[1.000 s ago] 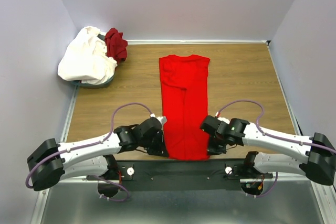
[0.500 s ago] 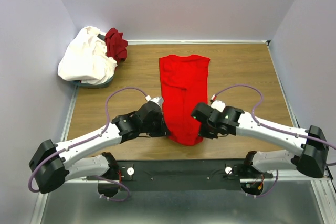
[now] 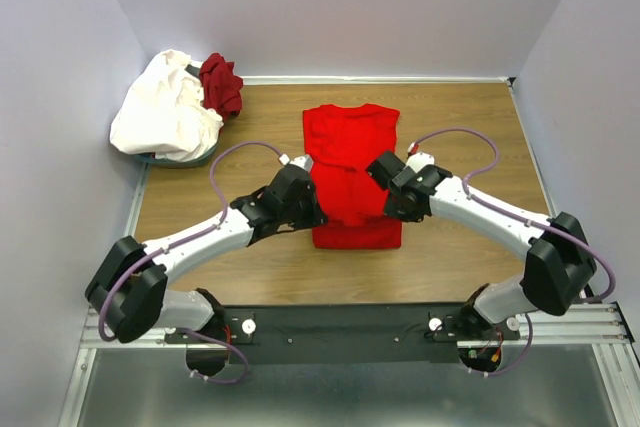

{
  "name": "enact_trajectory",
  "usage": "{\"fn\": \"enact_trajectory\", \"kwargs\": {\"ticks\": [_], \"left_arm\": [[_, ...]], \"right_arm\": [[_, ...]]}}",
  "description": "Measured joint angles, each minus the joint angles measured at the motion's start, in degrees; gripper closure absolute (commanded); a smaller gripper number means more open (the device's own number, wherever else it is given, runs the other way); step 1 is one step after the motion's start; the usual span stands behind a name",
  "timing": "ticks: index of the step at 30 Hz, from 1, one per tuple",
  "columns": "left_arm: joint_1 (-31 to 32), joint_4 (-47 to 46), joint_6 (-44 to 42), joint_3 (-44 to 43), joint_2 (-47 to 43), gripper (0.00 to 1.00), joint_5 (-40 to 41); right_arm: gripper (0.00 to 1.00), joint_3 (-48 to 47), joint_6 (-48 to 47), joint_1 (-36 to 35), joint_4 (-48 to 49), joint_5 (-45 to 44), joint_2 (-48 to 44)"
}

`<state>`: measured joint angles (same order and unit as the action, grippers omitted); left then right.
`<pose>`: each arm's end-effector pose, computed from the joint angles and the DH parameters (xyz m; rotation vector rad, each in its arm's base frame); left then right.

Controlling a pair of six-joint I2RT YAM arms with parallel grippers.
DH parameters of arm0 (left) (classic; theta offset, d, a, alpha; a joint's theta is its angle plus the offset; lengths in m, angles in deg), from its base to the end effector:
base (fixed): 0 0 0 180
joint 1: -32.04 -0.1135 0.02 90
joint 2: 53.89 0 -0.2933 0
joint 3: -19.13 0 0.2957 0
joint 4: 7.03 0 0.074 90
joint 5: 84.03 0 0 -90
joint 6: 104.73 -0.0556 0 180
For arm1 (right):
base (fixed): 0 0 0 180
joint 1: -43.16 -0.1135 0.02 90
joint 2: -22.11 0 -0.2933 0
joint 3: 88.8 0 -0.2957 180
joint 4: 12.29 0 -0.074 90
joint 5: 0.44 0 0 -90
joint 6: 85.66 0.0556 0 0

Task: Fold and stack the t-shirts
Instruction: Fold the tshirt

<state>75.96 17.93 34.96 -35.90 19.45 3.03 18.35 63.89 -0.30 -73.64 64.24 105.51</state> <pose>0.2220 -0.2177 0.2128 -0.0979 2.4914 -0.8290 0.2454 0.1998 0.2326 0.4566 2.5647 -0.0395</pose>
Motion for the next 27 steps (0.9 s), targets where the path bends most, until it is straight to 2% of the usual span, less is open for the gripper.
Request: {"fn": "enact_trajectory", "kwargs": {"ticks": [15,27], "left_arm": [[-6.1,-4.8,-5.7,-7.4,12.1,1.0,0.9],[-10.7,-5.4,-8.2,-14.4,20.1,1.0,2.2]], "right_arm": [[1.0,-10.0,-12.3,8.8,6.9,-1.0,12.4],[0.99,-17.1,-18.2,11.1,9.5,-0.9,21.0]]}}
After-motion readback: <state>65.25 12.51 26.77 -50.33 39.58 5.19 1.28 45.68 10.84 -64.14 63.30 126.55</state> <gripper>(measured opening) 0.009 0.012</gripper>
